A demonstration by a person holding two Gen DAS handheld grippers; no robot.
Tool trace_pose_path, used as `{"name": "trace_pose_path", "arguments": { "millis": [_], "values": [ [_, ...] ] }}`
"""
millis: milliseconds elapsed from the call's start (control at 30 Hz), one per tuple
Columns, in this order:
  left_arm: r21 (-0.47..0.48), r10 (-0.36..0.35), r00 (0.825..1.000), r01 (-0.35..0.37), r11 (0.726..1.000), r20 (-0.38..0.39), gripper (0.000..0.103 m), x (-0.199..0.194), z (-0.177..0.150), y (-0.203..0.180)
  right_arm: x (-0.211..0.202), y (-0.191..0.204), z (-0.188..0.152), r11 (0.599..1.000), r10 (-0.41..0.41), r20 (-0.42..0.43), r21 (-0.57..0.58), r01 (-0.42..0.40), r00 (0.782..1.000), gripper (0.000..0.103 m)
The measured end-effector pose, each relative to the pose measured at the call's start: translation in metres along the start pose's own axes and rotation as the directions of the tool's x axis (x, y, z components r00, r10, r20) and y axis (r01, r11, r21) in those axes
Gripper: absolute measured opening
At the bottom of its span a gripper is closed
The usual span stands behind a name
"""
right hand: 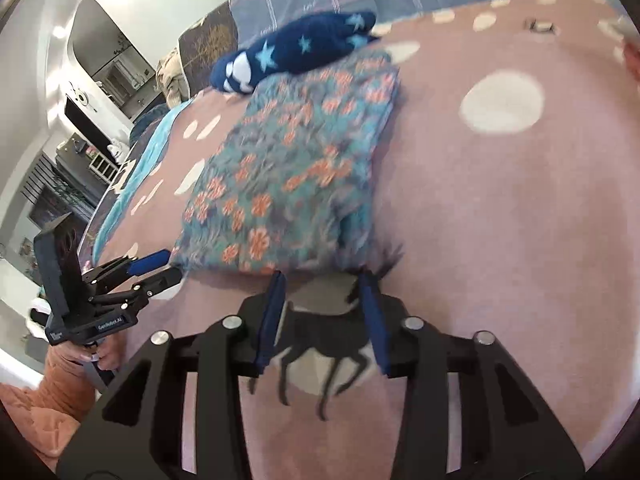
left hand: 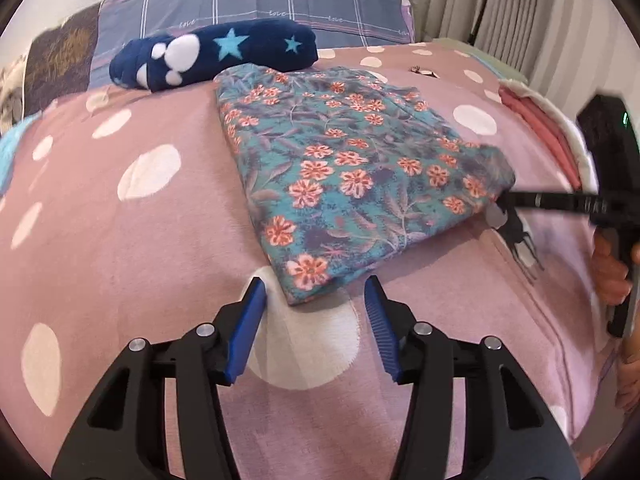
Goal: Fold small clothes
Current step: 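Move both open grippers to the folded shirt's edge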
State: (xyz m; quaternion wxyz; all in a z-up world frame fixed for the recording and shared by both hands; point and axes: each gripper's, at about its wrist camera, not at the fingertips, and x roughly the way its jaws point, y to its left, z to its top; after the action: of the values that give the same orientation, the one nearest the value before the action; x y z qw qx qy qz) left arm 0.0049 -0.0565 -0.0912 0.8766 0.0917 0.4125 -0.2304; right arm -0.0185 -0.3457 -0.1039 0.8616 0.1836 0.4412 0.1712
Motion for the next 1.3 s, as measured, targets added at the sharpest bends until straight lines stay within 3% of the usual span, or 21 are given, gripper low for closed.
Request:
{"name": "trace_pose_path", "arguments": {
  "millis": [33,100,167,233,600,767,833,867,900,967,1067,1200,1300],
  "values": [
    [0.002,0.033,0.999,-0.033,0.999,0.005,0.047,0.001,0.002,0.000,0.001,0.002,0.001,1.000,-0.004,0.007,-0.001,0.004,1.000,0.000],
    [-0.043,0.068,0.998,-0.068,0.997,0.011,0.036,0.002,0.007,0.007,-0.015,0.008,0.011,0.999,0.033,0.109,0.003,-0.033,0.993,0.000],
    [-0.101,0.049,0.999,-0.046,0.994,0.021,0.036,0.000,0.011,0.014,-0.032,0.011,0.023,0.996,0.082,0.187,0.018,-0.087,0.979,0.000],
    [-0.100,0.043,0.999,-0.041,0.994,0.018,0.036,0.001,0.010,0.014,-0.037,0.013,0.031,0.998,0.065,0.204,0.010,-0.068,0.977,0.000],
    [-0.061,0.067,0.998,-0.067,0.996,-0.005,0.040,0.007,0.005,0.010,-0.024,-0.019,-0.001,0.996,-0.056,0.092,0.076,0.049,0.994,0.006],
    [-0.037,0.092,0.996,-0.092,0.995,-0.007,0.042,0.010,0.005,0.005,-0.003,-0.008,-0.001,0.996,-0.087,0.044,-0.010,0.087,0.995,0.033],
    [-0.037,0.090,0.996,-0.090,0.995,-0.012,0.042,0.012,0.006,0.005,0.005,-0.003,0.007,0.996,-0.085,0.057,-0.030,0.087,0.995,0.036],
    [-0.039,0.086,0.996,-0.086,0.996,-0.014,0.042,0.012,0.006,0.006,0.011,-0.002,0.011,0.994,-0.097,0.058,-0.038,0.099,0.994,0.030],
    [-0.039,0.085,0.996,-0.086,0.996,-0.013,0.031,0.012,0.006,0.006,0.020,-0.001,0.016,0.993,-0.112,0.046,-0.036,0.113,0.993,0.019],
    [-0.023,0.067,0.998,-0.067,0.997,-0.006,0.006,0.007,0.005,0.006,0.021,0.000,0.019,0.995,-0.096,0.040,0.005,0.096,0.995,0.010],
    [0.028,0.074,0.997,-0.074,0.997,-0.003,0.003,0.000,0.000,-0.001,-0.005,-0.001,0.015,0.998,-0.057,0.101,0.041,0.053,0.993,0.004],
    [0.036,0.057,0.998,-0.056,0.998,-0.007,0.003,-0.002,-0.006,-0.001,-0.006,-0.023,-0.001,0.978,-0.194,0.013,0.085,0.192,0.981,0.000],
    [0.010,0.017,1.000,-0.017,1.000,-0.006,0.003,-0.009,-0.005,0.003,-0.020,-0.037,-0.007,0.980,-0.114,0.052,0.168,0.103,0.992,0.000]
  ]
}}
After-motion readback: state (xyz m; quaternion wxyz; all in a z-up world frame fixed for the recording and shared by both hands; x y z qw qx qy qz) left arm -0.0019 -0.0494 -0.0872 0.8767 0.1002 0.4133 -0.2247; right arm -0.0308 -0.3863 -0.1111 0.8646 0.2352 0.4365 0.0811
